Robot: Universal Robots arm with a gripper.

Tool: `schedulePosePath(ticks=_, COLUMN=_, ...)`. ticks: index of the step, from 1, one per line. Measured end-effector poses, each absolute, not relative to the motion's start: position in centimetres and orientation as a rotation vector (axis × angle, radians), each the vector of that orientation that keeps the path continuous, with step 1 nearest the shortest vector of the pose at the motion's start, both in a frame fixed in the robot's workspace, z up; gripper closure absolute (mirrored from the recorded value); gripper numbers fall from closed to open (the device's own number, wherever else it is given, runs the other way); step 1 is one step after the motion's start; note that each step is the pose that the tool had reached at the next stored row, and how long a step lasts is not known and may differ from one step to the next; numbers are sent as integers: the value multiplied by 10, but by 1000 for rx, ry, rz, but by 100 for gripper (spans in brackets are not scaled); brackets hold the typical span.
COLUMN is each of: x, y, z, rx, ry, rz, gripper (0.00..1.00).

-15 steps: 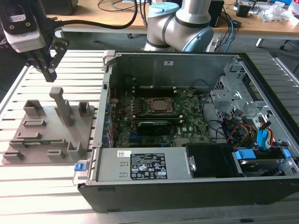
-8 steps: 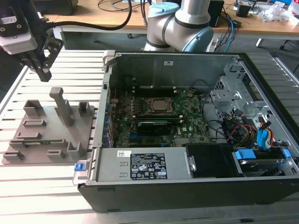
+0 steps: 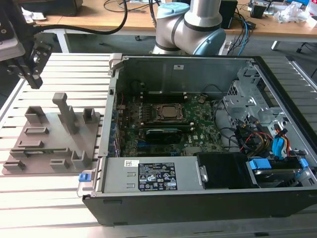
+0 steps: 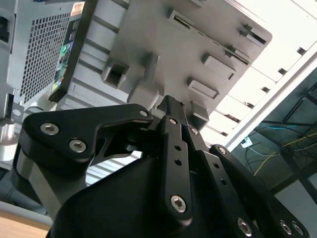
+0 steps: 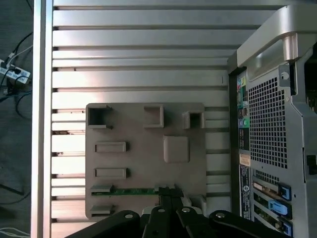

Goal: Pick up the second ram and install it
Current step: 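Reach for the second ram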

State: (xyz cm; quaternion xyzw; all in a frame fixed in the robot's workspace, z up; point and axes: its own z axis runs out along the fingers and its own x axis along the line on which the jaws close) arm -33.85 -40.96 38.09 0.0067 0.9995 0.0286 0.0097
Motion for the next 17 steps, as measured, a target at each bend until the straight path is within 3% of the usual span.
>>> schedulePosePath(ticks=17, x=-355, y=-417, z=380, rx=16, ry=3120, rz=89, gripper=89)
